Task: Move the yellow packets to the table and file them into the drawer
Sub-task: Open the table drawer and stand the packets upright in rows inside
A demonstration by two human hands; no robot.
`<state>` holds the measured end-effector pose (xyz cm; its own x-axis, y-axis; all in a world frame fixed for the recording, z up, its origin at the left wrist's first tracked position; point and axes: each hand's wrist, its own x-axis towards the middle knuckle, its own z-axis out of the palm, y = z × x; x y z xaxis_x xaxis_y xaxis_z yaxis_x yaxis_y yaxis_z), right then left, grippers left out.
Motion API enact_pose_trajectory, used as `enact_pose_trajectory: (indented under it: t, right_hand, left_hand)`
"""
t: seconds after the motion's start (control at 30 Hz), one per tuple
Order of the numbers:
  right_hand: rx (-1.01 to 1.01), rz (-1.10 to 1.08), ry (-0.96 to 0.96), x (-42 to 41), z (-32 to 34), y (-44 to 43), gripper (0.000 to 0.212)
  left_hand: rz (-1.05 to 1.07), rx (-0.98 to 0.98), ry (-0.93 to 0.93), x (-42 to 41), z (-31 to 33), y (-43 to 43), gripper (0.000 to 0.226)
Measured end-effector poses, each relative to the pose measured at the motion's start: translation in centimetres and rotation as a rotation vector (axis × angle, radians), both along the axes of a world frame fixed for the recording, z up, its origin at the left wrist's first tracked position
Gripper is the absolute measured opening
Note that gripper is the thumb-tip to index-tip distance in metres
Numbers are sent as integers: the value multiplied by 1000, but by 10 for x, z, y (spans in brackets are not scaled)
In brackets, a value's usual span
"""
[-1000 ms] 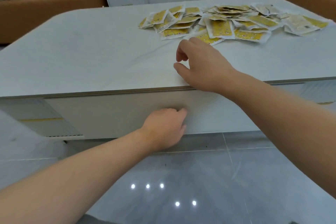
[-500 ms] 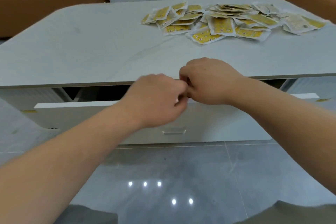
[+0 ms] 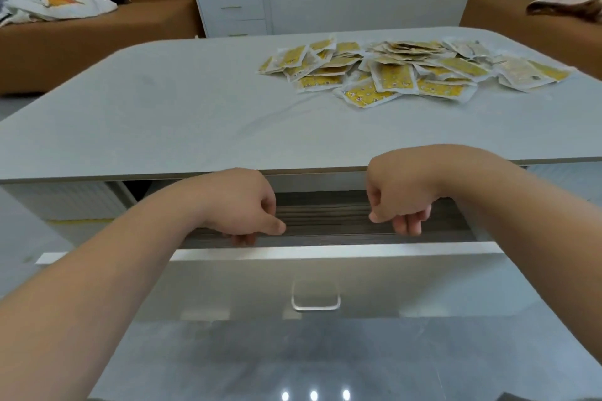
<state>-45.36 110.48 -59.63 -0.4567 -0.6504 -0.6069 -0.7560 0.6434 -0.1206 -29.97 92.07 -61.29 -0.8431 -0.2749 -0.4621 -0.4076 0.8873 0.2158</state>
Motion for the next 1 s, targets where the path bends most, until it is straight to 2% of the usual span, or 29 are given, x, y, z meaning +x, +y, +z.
enact_pose_trajectory:
  t: [0.17, 0.33, 0.57, 0.67, 0.73, 0.77, 0.9, 1.0]
  right_hand:
    - [133, 1, -44, 5, -12, 1, 27]
    - [171, 48, -69, 15, -21, -6, 24]
    - [334, 59, -217, 21, -32, -6, 31]
    - [321, 45, -276, 23, -33, -9, 34]
    - [239, 63, -256, 19, -29, -9, 36]
    - [167, 71, -240, 14, -23, -8, 36]
    - [-190, -25, -217, -11, 12, 2, 26]
    - [-498, -192, -46, -39, 26, -1, 25]
  left_hand:
    - [5, 120, -63, -6, -11, 6, 29]
    - [-38, 121, -94, -13, -13, 17, 31]
    - [-70, 255, -404, -22, -21, 31, 37]
    - [-68, 309, -447, -27, -29, 40, 38]
    - [-54, 331, -346, -31, -29, 42, 36]
    - [-45, 326, -240, -34, -25, 40, 32]
    - [121, 313, 326, -57, 5, 25, 19]
    - [239, 176, 670, -84, 18, 9, 19]
